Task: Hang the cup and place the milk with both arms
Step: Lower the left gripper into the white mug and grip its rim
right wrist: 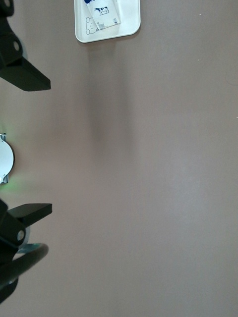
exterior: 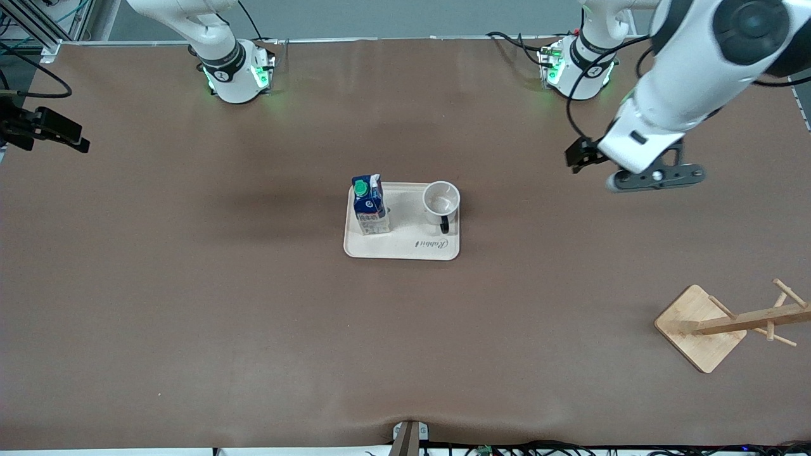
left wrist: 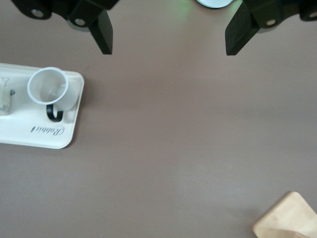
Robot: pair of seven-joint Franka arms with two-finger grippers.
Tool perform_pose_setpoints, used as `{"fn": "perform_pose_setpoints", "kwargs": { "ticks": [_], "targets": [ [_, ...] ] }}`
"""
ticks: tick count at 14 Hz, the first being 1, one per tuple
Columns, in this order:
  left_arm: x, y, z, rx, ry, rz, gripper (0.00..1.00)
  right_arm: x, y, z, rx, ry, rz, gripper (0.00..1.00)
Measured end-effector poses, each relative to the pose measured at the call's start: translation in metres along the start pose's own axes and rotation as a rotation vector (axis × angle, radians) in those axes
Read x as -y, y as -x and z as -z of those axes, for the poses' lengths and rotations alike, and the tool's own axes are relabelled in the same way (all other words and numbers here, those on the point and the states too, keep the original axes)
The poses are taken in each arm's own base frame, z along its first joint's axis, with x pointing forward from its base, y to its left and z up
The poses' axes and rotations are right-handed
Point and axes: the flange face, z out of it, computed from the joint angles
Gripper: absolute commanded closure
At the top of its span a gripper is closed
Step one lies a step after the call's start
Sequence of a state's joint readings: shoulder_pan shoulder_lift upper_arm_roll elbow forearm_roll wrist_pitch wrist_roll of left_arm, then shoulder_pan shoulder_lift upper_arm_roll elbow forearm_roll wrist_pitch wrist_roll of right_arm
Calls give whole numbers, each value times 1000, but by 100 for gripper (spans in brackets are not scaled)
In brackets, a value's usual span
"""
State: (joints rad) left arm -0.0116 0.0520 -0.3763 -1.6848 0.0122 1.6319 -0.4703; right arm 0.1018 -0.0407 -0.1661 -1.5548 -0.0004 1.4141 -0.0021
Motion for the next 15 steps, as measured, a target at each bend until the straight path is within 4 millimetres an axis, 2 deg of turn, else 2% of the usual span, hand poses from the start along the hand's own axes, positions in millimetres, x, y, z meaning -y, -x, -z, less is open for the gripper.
{"fn": "perform_pose_setpoints", "kwargs": {
  "ticks": [4,9,11,13,15],
  "targets": [
    [-55,9,-62,-4,22,84,0,0,-1,-1,1,0,0,0],
    [-135,24,-150,59,55,198,0,1,-1,-1,1,1,2,0],
    [-158,30,-180,90,59,227,7,4,-1,0,-4,1,7,0],
    [-173,35,-205,121,58,239,9,16,-7,-1,-29,4,32,0],
    [-186,40,-226,131,49,251,10,44,-16,-3,-51,11,84,0]
  ]
}}
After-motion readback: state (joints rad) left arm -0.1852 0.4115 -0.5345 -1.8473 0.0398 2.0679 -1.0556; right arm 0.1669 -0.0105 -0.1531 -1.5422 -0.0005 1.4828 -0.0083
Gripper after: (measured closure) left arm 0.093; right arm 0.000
